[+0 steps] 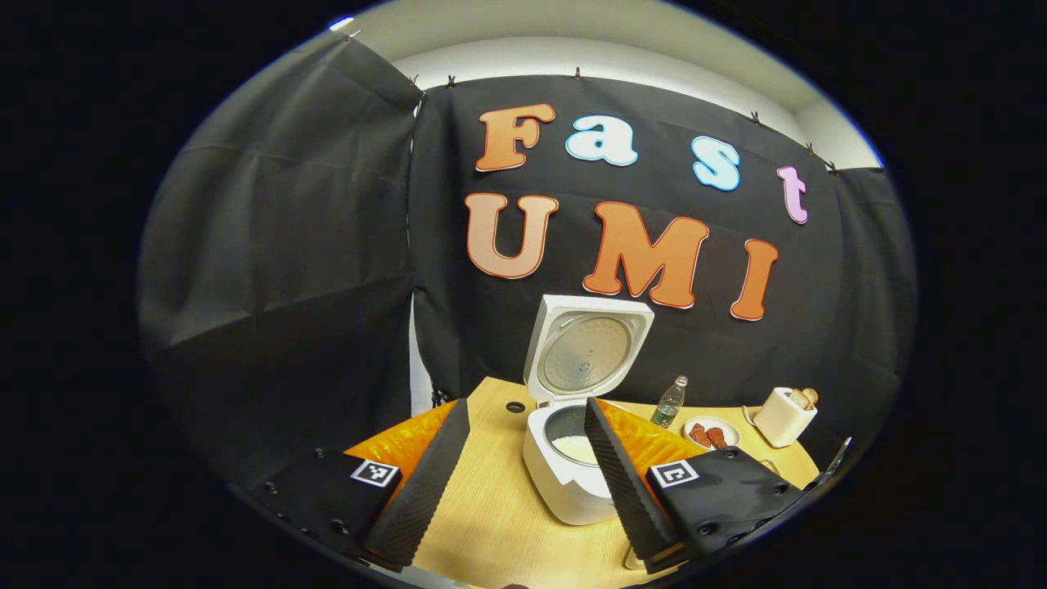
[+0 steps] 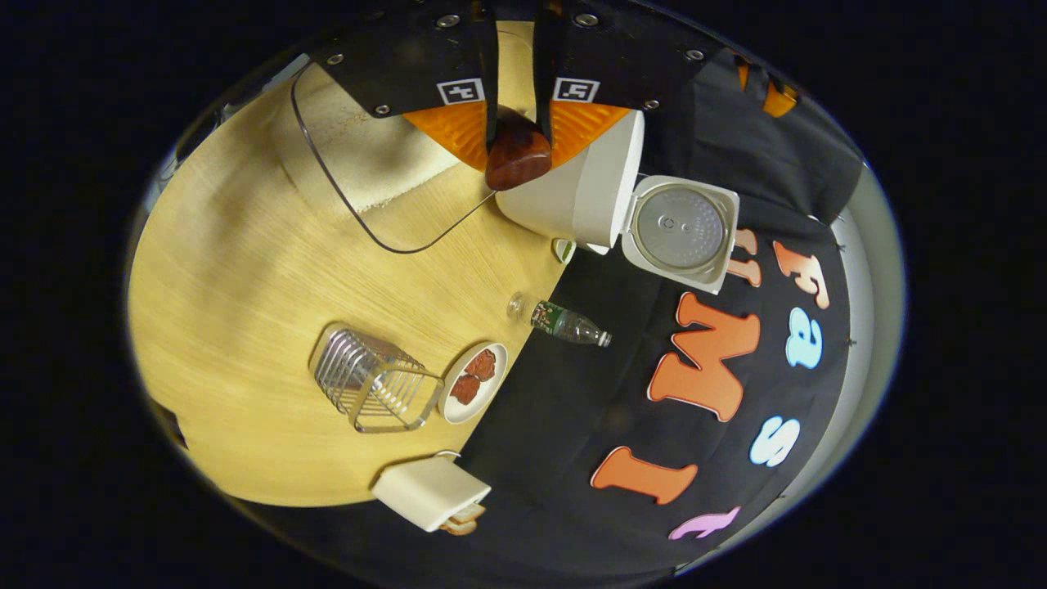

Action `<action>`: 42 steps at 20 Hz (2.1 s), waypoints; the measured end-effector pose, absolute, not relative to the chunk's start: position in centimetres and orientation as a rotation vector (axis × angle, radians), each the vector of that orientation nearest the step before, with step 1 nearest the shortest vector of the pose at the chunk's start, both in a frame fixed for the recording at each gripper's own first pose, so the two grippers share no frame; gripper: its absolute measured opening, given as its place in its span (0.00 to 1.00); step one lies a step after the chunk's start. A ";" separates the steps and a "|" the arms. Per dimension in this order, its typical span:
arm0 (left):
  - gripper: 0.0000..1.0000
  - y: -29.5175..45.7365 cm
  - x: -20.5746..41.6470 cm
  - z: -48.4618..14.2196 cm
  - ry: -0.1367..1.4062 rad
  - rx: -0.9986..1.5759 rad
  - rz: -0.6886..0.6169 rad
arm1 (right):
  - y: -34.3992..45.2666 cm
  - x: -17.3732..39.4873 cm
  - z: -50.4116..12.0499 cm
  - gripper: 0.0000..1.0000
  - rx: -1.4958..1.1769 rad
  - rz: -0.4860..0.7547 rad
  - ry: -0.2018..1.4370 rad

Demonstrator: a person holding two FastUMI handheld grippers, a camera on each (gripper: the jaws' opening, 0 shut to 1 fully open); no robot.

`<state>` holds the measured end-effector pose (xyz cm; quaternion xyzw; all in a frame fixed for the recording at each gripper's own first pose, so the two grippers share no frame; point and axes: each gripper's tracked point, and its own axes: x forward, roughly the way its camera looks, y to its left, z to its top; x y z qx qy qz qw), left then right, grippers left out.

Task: Close the left gripper, press the button to open the rice cooker; take a wooden spoon from the chopstick holder with the right hand, scoop a spoonful of rice and pour it into the rice cooker, then put the wooden spoon back into the chopstick holder.

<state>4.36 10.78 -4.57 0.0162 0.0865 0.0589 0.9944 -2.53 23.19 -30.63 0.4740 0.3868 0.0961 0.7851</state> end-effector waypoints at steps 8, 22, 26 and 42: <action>0.96 12.0 3.7 -3.5 0.150 0.021 0.140 | 21.7 -2.4 -29.3 0.17 1.171 0.201 0.849; 0.96 11.4 3.3 -1.4 0.089 0.088 0.136 | 20.4 0.6 -22.3 0.16 1.379 0.209 0.751; 0.96 11.4 3.6 -0.9 0.078 0.090 0.132 | 21.6 1.9 -19.7 0.16 1.422 0.247 0.735; 0.96 14.0 3.9 -1.2 0.086 0.075 0.159 | 29.0 9.9 -11.5 0.16 1.450 0.363 0.678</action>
